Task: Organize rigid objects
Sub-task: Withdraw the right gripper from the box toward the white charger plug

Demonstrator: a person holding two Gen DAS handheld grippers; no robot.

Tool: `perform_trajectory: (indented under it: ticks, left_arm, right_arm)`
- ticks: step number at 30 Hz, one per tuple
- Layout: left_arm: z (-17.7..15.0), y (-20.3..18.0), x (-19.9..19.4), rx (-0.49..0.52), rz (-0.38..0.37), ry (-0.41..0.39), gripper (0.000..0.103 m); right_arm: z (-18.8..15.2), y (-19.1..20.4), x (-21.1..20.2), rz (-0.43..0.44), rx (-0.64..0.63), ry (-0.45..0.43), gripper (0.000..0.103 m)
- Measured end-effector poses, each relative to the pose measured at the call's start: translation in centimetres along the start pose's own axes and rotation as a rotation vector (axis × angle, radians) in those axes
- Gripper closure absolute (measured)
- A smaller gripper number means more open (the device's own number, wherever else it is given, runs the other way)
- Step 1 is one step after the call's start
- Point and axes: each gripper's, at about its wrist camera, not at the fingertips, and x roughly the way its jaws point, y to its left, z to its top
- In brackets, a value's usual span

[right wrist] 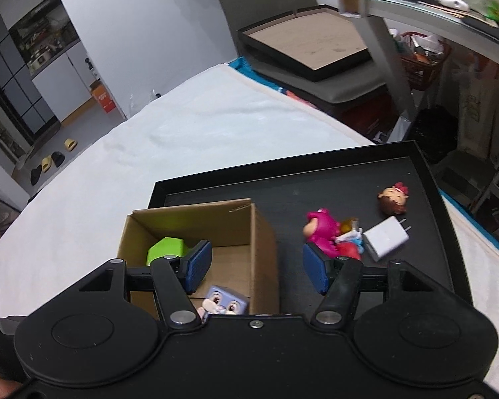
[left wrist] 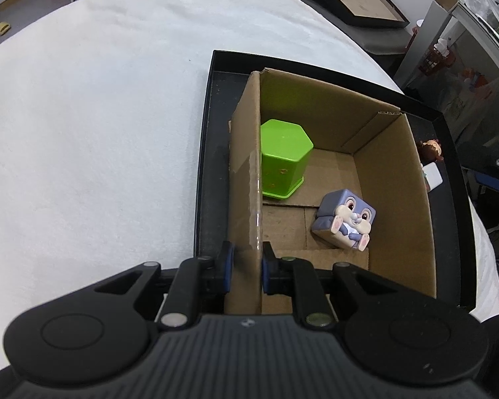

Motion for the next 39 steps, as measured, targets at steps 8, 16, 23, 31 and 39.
perform_trajectory:
  ticks: [8,16,23,31,39]
  left_arm:
    - [-0.3,-0.8,-0.5,0.031,0.041,-0.022,0.086]
    - [-0.4,-1.2,-0.9,0.046,0.070,-0.034,0.084]
    - [-0.6,-1.8,-1.2,0.066,0.122,-0.047,0.079]
    - [-0.8,-2.7,-1.5,0.097,0.193,-0.067,0.069]
    - [-0.9,-3.2,-2.2,0.099,0.258,-0.103,0.043]
  right_arm:
    - [-0.3,-1.7,-0.6,-0.008,0.026,-0.041,0.033]
    - [-1.0,-3.6,-1.5,-0.009,0.042,-0.095,0.024]
    - [-1.6,-5.7,-1.7,-0.004,0.074,-0.109,0.021]
    - [-2.7,-8.1,-1.4,-0.002,0.120,-0.106,0.021]
    - [-3.7,-10.7,-0.7,0.002,0.179,-0.114,0.021]
